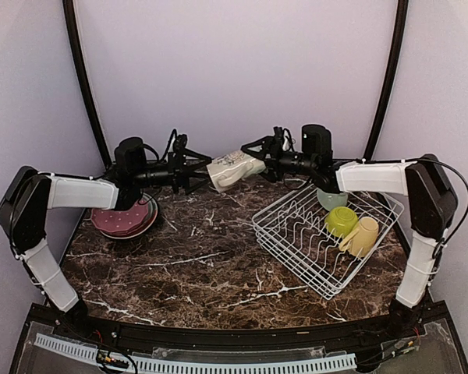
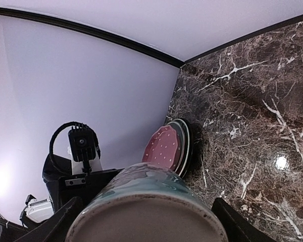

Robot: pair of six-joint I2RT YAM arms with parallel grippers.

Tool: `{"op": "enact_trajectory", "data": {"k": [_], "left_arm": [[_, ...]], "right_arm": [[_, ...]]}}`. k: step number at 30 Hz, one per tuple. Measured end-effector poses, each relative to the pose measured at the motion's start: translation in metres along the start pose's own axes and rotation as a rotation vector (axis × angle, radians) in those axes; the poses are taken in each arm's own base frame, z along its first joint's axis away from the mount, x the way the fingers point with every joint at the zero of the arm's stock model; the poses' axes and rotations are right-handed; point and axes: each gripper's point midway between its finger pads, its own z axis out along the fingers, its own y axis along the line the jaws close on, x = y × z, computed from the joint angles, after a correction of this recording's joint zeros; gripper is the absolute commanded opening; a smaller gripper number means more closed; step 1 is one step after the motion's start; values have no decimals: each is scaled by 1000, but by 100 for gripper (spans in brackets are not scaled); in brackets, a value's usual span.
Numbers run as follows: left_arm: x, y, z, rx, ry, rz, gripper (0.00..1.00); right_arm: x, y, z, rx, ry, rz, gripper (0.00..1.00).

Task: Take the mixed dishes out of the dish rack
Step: Pass from the right arm to the left

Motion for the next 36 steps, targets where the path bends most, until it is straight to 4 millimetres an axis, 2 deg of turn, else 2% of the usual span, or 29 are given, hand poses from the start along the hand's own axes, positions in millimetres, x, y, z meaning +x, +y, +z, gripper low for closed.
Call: {"op": "enact_trajectory", "data": {"k": [5,8,15,22,25,33,36], "left_arm": [[-1,-4,1,46,-3,-27,70],[-1,-1,1,53,-6,-49,59],[-2,0,3,94,-9,-79,32],[-1,7,5,121,-6,-129,8],[-3,2,2,141,-9,-112,2],[0,1,0,149,20,-104,1],[7,1,2,149,48,-99,1]], "right_arm": [[14,-7,17,-24,16,7,0],[19,-1,24,-56,12,-5,0],[28,11,26,-123,-20,-30,0],[30,9,27,-147,-39,-31,2],[32,9,27,-156,-31,-14,14],[39,8,18,-148,-17,-14,83],[46,5,9,-128,2,-15,98]]}}
